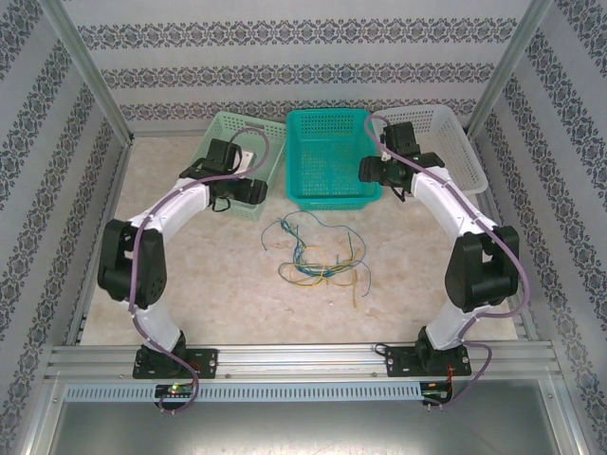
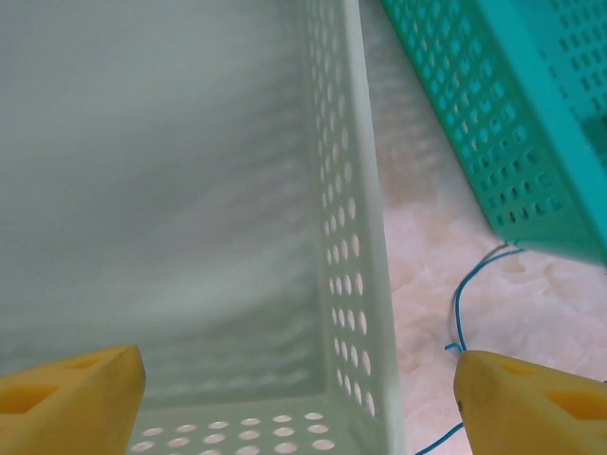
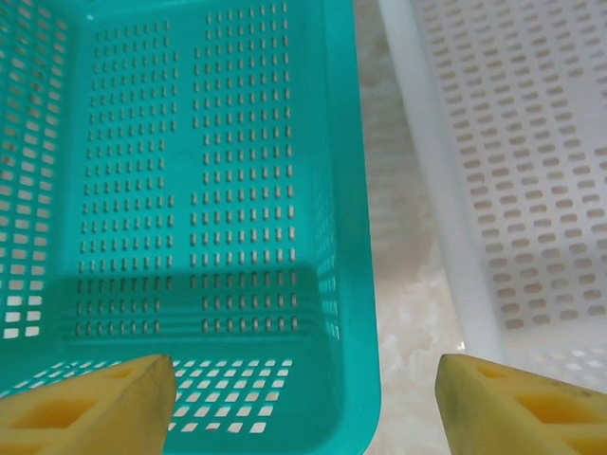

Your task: Untangle the cables

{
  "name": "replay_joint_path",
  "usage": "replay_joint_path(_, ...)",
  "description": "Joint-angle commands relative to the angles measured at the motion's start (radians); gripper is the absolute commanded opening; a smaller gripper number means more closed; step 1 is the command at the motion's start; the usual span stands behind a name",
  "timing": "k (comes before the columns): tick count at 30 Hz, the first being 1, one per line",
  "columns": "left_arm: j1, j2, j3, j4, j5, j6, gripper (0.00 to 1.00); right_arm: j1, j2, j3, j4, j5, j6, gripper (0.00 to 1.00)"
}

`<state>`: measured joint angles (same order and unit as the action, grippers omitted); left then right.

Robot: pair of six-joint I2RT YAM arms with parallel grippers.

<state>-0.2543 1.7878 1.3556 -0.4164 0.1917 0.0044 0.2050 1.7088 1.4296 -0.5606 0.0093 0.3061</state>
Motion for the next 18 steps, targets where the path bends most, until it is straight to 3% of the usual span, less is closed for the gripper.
replay_joint_path(1,-0.017,0.046,0.054,-0.095,0.040,0.031,0.85,-0.004,0.011,0.010,-0.077,-0.006,0.030,0.72)
replay_joint_path(7,-0.038,0.139,0.145,-0.126,0.043,0.034,0.82,-0.001,0.037,0.015,-0.081,0.002,0.035,0.71)
replay_joint_path(9,-0.043,0.184,0.191,-0.166,0.032,0.032,0.74,0.004,0.047,0.021,-0.084,0.005,0.034,0.72)
replay_joint_path(12,-0.043,0.229,0.231,-0.209,-0.010,0.008,0.44,0.010,0.056,0.022,-0.082,0.014,0.037,0.72)
replay_joint_path(13,-0.042,0.227,0.225,-0.206,-0.022,-0.003,0.39,0.011,0.055,0.020,-0.082,0.017,0.039,0.72)
replay_joint_path(18,-0.041,0.227,0.199,-0.218,-0.051,-0.023,0.34,0.012,0.041,-0.002,-0.069,0.023,0.045,0.73)
